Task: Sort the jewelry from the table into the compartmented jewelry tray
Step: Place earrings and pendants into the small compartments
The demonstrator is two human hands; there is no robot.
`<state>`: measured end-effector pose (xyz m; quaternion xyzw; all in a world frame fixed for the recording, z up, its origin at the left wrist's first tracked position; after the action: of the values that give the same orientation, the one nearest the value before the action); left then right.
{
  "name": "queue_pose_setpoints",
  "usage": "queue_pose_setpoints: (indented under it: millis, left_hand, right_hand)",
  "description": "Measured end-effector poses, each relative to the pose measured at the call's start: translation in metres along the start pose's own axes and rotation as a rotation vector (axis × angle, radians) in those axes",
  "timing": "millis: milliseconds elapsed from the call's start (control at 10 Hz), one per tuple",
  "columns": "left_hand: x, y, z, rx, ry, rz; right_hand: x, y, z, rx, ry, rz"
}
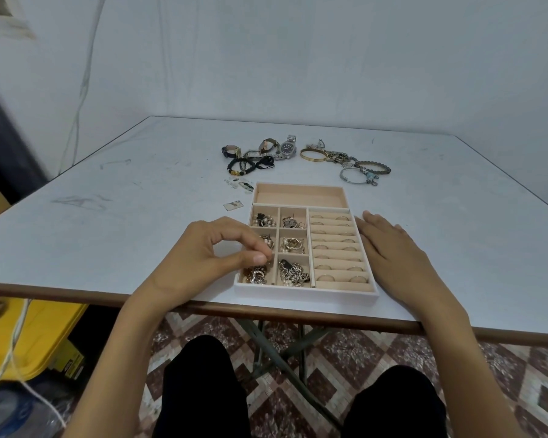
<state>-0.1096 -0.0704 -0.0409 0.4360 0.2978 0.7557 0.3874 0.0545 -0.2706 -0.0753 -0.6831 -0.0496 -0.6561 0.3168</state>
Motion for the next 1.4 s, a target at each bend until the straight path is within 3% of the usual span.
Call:
queue_pose_setpoints:
  millis: [500,700,900,1400]
  left_hand:
    - [0.001,-0.003,-0.002,0.005,-0.131,0.156]
    - [0.009,-0.006,-0.001,-0.059,-0.032,0.361]
    - [0.007,-0.003,0.002,-0.117,-0.047,0.557]
    - [0.003,-0.005,0.001,-0.142,-0.07,0.531]
  right_hand:
    - [0.001,-0.001,-0.001,0.0,0.002,-0.001]
    - [0.001,0.0,-0.001,0.002,0.007,0.004]
    - [0.0,0.001,0.0,0.002,0.003,0.002]
    - [0.0,0.002,0.001,0.006,0.011,0.004]
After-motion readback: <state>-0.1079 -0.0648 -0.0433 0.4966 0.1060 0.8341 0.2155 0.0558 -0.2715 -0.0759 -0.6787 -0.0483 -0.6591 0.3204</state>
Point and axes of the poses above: each hand's wrist, its own z-axis towards the middle knuckle, its own x-axis out of the back of the hand, y = z × x, the point moved 5 cm from there along z, towards the middle knuckle, and after that the axes turned 11 degrees about -x, right-handed, at the moved point
